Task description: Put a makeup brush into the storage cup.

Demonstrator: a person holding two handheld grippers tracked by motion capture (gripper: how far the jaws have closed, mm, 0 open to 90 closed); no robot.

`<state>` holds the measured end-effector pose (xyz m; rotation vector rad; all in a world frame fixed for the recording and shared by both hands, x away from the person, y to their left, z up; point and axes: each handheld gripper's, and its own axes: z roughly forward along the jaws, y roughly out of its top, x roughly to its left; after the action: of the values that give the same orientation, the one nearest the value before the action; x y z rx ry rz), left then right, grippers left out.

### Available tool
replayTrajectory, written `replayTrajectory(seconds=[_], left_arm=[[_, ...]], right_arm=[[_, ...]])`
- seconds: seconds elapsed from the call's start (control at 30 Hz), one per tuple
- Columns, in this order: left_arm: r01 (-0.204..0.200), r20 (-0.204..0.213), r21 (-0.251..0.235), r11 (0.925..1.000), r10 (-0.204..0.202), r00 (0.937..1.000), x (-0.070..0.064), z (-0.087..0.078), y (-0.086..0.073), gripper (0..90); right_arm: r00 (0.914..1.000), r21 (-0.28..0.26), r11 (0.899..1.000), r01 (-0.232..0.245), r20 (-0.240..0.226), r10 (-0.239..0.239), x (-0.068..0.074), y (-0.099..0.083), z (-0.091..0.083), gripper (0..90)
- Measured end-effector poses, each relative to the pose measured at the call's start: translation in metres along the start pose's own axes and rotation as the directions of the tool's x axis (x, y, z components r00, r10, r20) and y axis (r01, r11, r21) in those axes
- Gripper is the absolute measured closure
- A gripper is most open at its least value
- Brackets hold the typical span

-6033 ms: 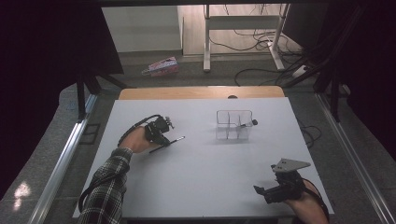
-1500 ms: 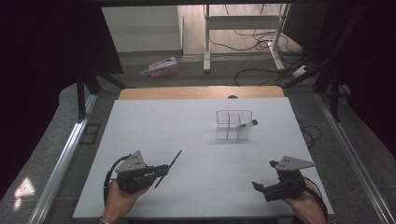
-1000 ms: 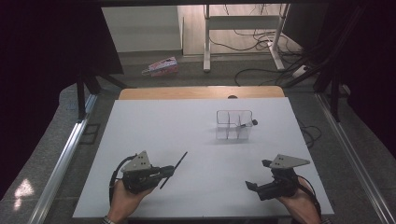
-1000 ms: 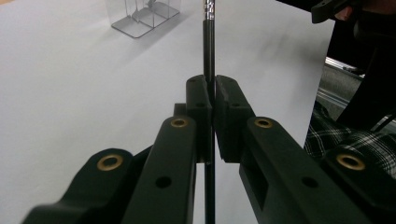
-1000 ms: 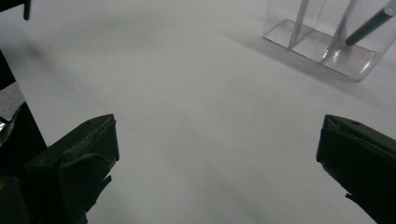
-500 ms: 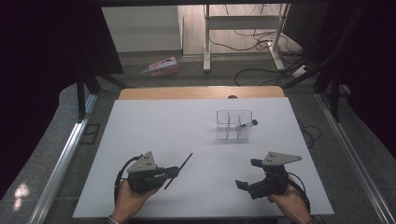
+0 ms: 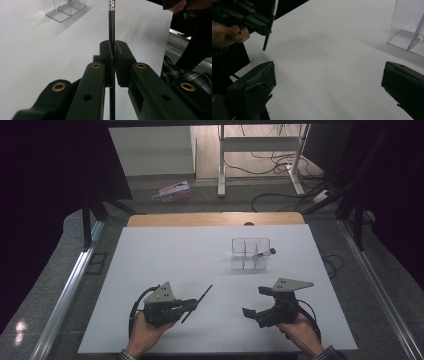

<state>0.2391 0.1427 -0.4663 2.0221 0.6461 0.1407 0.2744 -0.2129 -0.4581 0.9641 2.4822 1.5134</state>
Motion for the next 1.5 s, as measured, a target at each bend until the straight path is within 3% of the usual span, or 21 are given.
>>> replayTrajectory(seconds=[0.17,0.63,0.9,1.2,1.5], left_arm=[[0.004,0.008,-0.003,1.0000,-0.004,1.0000,0.000,0.004,0.002,85.7],[-0.004,0.028,-0.008,1.0000,0.005,0.9996,-0.006,0.016,0.007,85.8],[-0.007,0.037,-0.003,1.0000,0.007,0.9993,-0.009,0.023,0.009,85.8],[0.000,0.043,-0.010,1.0000,0.000,0.9991,-0.013,0.029,0.011,85.7],[-0.004,0.041,-0.015,0.9999,0.004,0.9992,-0.017,0.033,0.013,85.8]], right_arm=[[0.9982,-0.006,0.999,-0.050,-0.035,0.050,0.000,0.004,0.006,0.6],[0.9896,0.006,0.996,-0.087,-0.115,0.087,0.010,0.015,0.026,0.8],[0.9826,0.004,0.994,-0.110,-0.150,0.110,0.014,0.021,0.035,7.7],[0.9786,-0.011,0.993,-0.120,-0.170,0.116,0.019,0.026,0.043,24.9],[0.9581,-0.004,0.988,-0.156,-0.244,0.151,0.018,0.029,0.048,52.7]])
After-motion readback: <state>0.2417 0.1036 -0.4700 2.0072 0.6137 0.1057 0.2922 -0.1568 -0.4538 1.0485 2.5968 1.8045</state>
